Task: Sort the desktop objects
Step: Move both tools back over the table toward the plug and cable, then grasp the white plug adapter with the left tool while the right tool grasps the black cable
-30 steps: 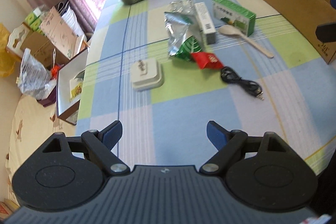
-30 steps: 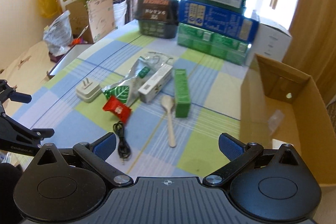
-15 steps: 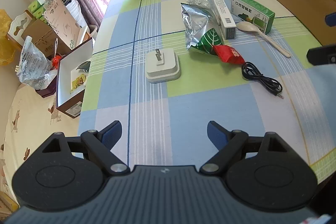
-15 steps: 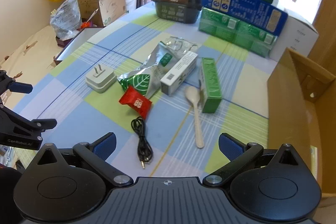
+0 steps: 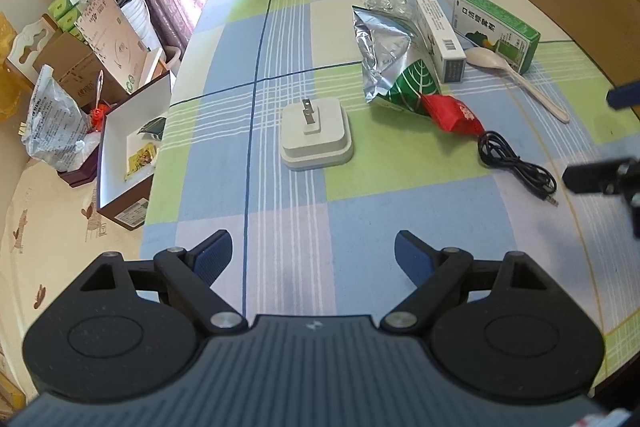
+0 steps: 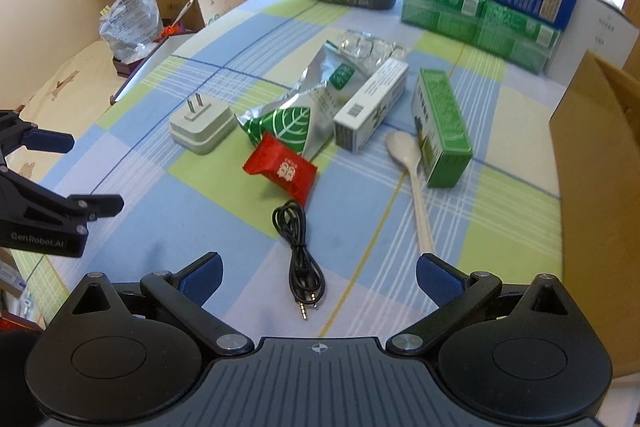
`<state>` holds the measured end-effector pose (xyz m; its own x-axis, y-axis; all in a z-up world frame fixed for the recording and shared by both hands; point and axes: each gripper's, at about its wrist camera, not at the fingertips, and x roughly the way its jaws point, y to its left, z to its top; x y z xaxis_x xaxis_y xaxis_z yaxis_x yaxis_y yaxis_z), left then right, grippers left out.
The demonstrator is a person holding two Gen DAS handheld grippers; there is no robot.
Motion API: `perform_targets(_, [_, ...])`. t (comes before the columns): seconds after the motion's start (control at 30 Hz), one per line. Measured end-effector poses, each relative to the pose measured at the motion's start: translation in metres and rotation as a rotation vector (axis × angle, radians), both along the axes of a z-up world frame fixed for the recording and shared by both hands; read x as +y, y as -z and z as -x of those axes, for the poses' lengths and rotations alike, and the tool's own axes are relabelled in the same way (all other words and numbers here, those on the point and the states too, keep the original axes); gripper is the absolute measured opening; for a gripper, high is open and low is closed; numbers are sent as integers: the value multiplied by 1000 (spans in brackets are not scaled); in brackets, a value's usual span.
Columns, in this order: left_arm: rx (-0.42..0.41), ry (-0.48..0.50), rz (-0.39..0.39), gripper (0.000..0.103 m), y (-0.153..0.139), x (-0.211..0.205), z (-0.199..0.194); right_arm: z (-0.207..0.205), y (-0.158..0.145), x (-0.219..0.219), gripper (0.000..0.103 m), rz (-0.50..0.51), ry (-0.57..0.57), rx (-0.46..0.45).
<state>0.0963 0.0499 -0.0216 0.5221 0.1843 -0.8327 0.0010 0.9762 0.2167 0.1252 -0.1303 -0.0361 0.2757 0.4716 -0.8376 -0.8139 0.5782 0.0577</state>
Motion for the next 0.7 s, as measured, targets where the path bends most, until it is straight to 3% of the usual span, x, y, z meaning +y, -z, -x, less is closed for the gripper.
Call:
perform_targets(0.27, [-3,-6,12,86,4,7,-15,-3,17,11,100,7,-10,28])
perform_targets(0.43, [-3,-12,18,86,8,12,-22,-5,27,17,89,14,-22,48])
perform_targets(0.7, [-1,-12,27,86,12,17,-31,-9,34,20,81,12,-28,67])
